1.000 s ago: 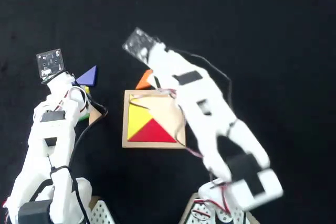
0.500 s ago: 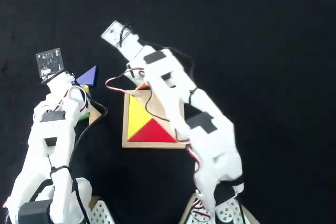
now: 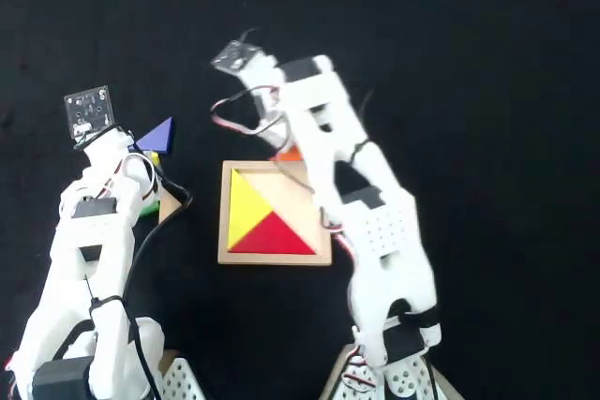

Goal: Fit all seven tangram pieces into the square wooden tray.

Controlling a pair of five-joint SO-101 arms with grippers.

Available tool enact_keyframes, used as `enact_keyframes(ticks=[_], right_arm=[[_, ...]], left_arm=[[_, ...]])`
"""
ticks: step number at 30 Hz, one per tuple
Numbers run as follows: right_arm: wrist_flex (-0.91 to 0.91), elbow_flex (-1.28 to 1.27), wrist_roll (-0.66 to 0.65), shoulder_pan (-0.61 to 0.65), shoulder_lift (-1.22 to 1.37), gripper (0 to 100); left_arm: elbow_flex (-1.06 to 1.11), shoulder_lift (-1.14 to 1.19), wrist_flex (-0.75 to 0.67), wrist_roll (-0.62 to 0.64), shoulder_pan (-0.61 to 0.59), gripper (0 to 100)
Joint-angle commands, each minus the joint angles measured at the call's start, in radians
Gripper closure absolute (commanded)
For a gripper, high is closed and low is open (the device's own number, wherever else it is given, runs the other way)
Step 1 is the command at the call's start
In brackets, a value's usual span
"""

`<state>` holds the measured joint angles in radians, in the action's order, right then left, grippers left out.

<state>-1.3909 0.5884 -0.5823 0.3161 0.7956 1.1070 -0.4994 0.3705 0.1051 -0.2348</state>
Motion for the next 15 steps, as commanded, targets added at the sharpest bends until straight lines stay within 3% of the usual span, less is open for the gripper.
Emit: enact_keyframes(ticks=[1,15], right_arm=[[-0.060,0.053,-0.057,-0.106,-0.013,98.7],[-0.305,0.062,-0.272,-0.387,-0.028,98.7]], left_arm=[[0.002,-0.018,-0.018,-0.005,-0.012,85],[0.002,-0.018,-0.018,-0.005,-0.012,85]])
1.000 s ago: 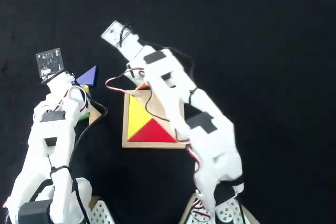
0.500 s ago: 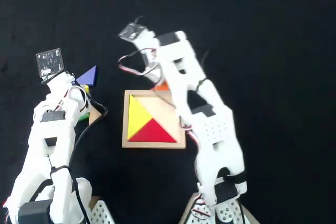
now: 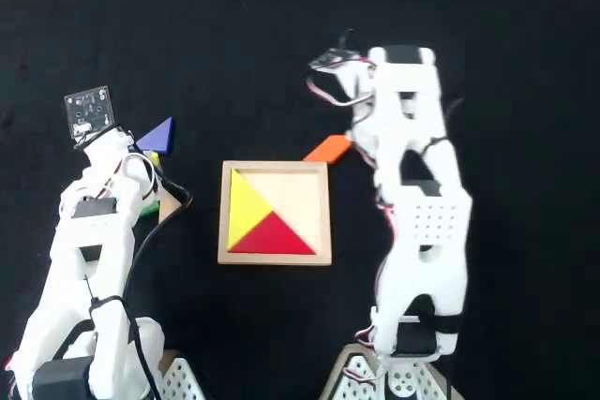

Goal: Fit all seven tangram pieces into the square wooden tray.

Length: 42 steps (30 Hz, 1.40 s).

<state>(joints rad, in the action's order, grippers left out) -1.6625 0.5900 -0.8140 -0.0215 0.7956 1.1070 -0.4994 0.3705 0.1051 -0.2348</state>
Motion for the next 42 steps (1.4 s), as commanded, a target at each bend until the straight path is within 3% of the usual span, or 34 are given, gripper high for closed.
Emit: enact_keyframes(ticks=[1,7,13,17,21,26,32,42], right_arm=[[-0.028,0.059,-0.040,-0.057,-0.053,98.7],[0.092,-0.038,-0.041,-0.015,-0.254,98.7],[0.338,-0.329,-0.034,0.158,-0.400,98.3],[0.572,-0.469,0.092,0.253,-0.421,98.3],[0.732,-0.524,0.170,0.272,-0.420,98.3],[0.729,-0.564,0.163,0.284,-0.384,98.5],[0.601,-0.549,0.000,0.308,-0.274,98.6],[0.436,-0.524,-0.015,0.149,-0.269,98.7]], left_arm=[[0.002,-0.018,-0.018,-0.005,-0.012,85],[0.002,-0.018,-0.018,-0.005,-0.012,85],[0.002,-0.018,-0.020,-0.005,-0.012,85],[0.002,-0.018,-0.020,-0.005,-0.012,85],[0.002,-0.018,-0.020,-0.005,-0.012,85],[0.001,-0.018,-0.020,-0.005,-0.008,85],[0.001,-0.018,-0.020,-0.005,-0.007,85],[0.002,-0.018,-0.020,-0.005,-0.007,85]])
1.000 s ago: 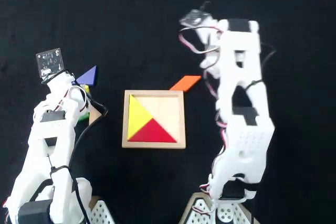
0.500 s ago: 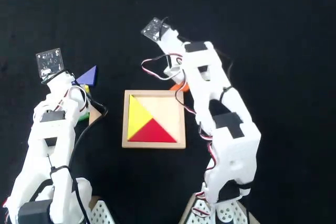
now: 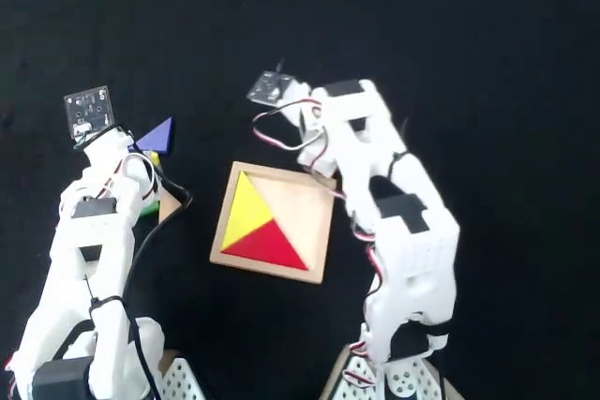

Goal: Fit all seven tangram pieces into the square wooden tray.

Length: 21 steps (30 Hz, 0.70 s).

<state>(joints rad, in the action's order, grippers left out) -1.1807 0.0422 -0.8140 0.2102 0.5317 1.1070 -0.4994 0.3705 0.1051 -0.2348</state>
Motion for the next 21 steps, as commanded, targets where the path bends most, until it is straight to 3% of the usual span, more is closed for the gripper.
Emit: enact_keyframes(ticks=[1,5,12,17,21], right_arm=[[-0.055,0.021,-0.031,-0.106,-0.005,98.7],[-0.083,0.021,-0.103,-0.186,-0.005,98.7],[-0.120,0.007,-0.109,-0.238,-0.071,98.7],[-0.141,-0.165,-0.109,-0.110,-0.295,98.7],[-0.018,-0.415,-0.104,0.026,-0.437,98.7]], left_arm=[[0.002,-0.018,-0.020,-0.005,-0.007,85],[0.002,-0.018,-0.020,-0.005,-0.007,85],[0.002,-0.018,-0.020,-0.005,-0.007,85],[0.002,-0.018,-0.020,-0.005,-0.008,85],[0.002,-0.018,-0.020,-0.005,-0.010,85]])
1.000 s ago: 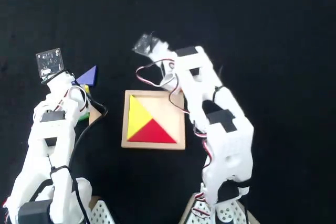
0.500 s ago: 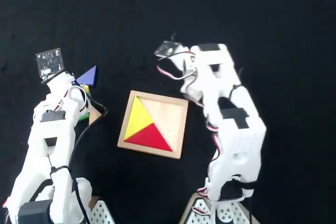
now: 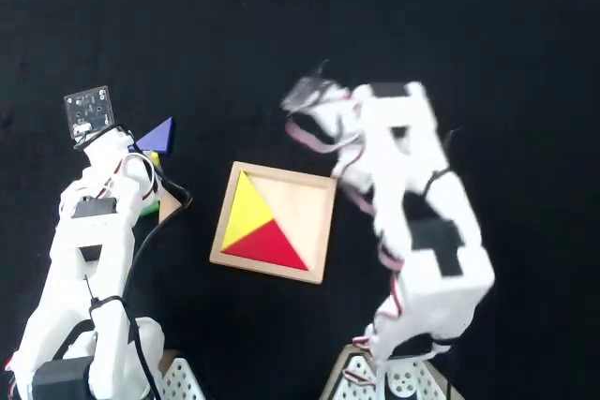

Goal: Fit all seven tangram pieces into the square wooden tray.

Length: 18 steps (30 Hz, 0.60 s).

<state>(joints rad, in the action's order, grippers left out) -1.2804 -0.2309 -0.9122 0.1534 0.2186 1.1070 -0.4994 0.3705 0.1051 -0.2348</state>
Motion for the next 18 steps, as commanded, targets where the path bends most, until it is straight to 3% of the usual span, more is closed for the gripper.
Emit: enact_keyframes(ticks=[1,8,18], right_arm=[[0.120,-0.194,-0.006,0.103,-0.145,98.7],[0.195,-0.214,0.095,0.127,-0.173,98.7],[0.192,-0.081,0.107,0.167,-0.007,98.7]], left_arm=[[0.002,-0.018,-0.020,-0.005,-0.010,85],[0.002,-0.018,-0.017,-0.005,-0.012,85],[0.002,-0.018,-0.018,-0.005,-0.012,85]])
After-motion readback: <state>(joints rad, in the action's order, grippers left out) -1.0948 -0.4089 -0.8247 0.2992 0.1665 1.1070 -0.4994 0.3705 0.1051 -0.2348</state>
